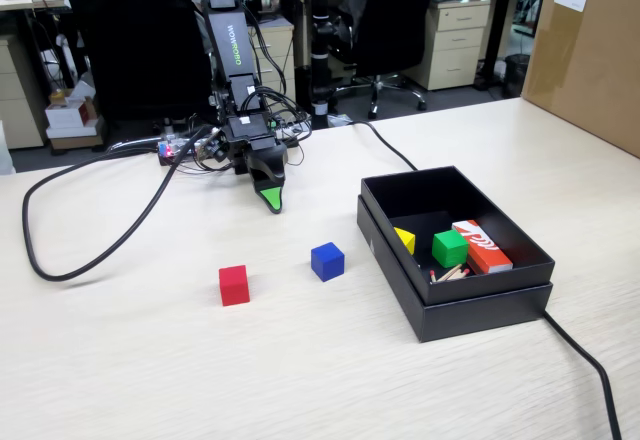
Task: Put the red cube on top of the blue cube
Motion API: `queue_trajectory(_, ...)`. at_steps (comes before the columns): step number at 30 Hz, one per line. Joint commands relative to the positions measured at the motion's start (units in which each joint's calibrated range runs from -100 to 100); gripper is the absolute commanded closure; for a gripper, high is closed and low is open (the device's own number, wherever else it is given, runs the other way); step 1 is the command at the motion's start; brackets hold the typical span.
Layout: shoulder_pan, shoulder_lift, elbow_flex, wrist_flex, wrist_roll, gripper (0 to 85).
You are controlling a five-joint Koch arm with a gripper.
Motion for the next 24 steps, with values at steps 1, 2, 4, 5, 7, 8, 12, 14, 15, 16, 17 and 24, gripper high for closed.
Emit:
queue_trajectory(1,-0.54,0.42,3.15,-4.67,-0.1,38.0)
queue_trajectory(2,-0.88,0.42,4.33,-5.79,-0.15,38.0)
queue_trajectory(4,-1.56,0.31,8.32,-11.15,-0.1,38.0)
queue_trajectory(5,-2.0,0.31,11.13,-15.21,0.0,37.9)
queue_trajectory(7,-2.74,0.65,17.48,-22.81,0.2,37.9)
queue_trajectory(8,-3.13,0.88,20.65,-25.83,0.24,37.9)
queue_trajectory(12,-4.69,5.13,34.07,-36.46,0.05,37.9)
queue_trajectory(14,-5.67,8.11,42.96,-41.47,-0.1,38.2)
queue_trajectory(15,-5.91,9.26,45.86,-43.8,-0.1,38.2)
queue_trajectory(16,-6.15,10.75,48.85,-46.31,-0.1,38.2)
queue_trajectory(17,-6.4,12.35,52.02,-48.9,-0.1,38.2)
queue_trajectory(24,-8.84,28.42,72.15,-57.97,-0.68,38.3)
